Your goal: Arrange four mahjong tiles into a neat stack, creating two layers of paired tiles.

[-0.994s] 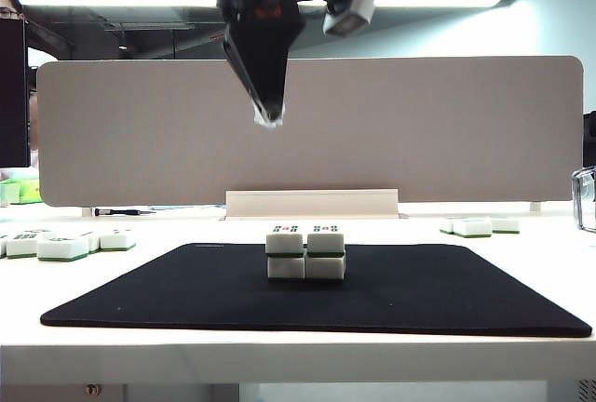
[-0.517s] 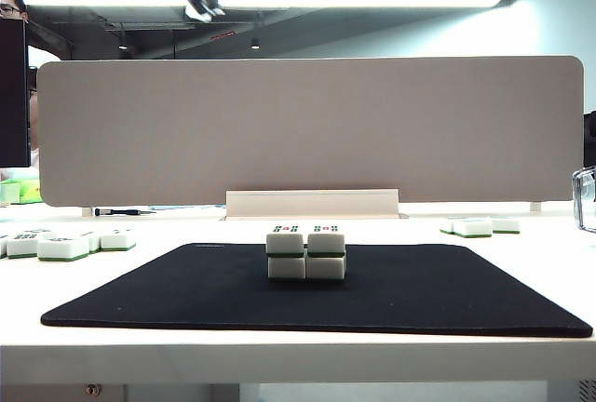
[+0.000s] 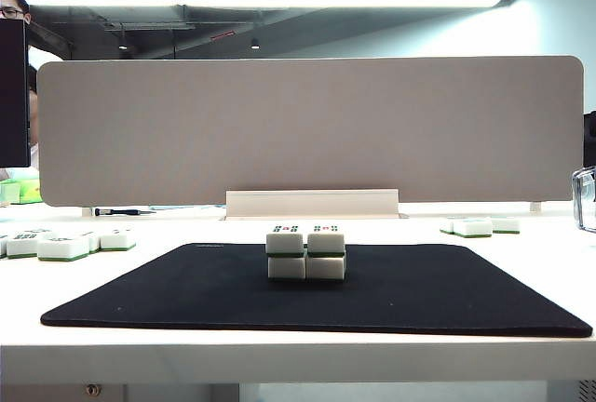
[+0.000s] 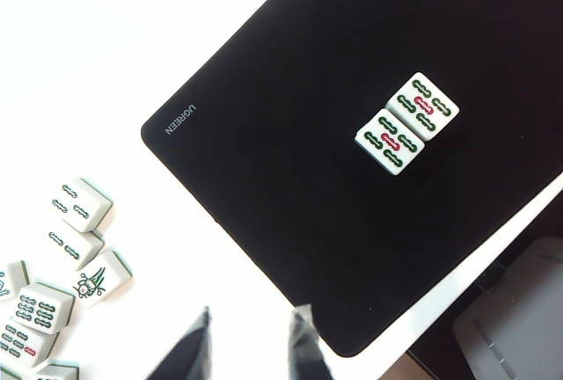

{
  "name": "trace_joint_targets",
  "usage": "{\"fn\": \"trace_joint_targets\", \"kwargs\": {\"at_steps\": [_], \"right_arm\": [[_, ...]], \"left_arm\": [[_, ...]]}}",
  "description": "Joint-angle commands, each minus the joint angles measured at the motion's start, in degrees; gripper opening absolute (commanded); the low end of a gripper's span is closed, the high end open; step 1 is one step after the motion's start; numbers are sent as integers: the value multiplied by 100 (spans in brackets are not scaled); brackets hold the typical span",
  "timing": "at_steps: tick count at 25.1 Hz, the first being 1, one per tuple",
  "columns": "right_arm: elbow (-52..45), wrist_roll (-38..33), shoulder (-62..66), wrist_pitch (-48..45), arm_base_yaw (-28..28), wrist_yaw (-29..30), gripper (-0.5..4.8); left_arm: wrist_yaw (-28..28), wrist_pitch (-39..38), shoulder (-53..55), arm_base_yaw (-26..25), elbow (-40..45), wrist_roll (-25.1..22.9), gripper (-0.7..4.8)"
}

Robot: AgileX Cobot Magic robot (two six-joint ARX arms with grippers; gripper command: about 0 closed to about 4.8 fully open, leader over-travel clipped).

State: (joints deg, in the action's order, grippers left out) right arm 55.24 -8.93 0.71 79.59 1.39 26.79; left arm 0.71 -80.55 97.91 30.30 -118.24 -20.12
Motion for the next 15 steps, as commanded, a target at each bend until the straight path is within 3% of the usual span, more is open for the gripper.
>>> {"fn": "trace_joint_targets", "kwargs": {"at_steps": [1, 6, 9, 12, 15], "right_arm": [[17, 17, -66, -55, -2, 13, -1], [17, 17, -66, -55, -2, 13, -1], [17, 17, -66, -55, -2, 13, -1], [17, 17, -68, -55, 0, 13, -1], [17, 17, -68, -55, 0, 13, -1]], "left_arm": [[-236, 48, -37, 0, -13, -72, 108], [-479, 94, -37, 0, -4, -136, 108], [-481, 562, -127, -4, 116, -149, 108], [-608, 1467, -435, -48, 535, -127, 108], [-597, 3272, -1180, -273, 1751, 391, 108]]}}
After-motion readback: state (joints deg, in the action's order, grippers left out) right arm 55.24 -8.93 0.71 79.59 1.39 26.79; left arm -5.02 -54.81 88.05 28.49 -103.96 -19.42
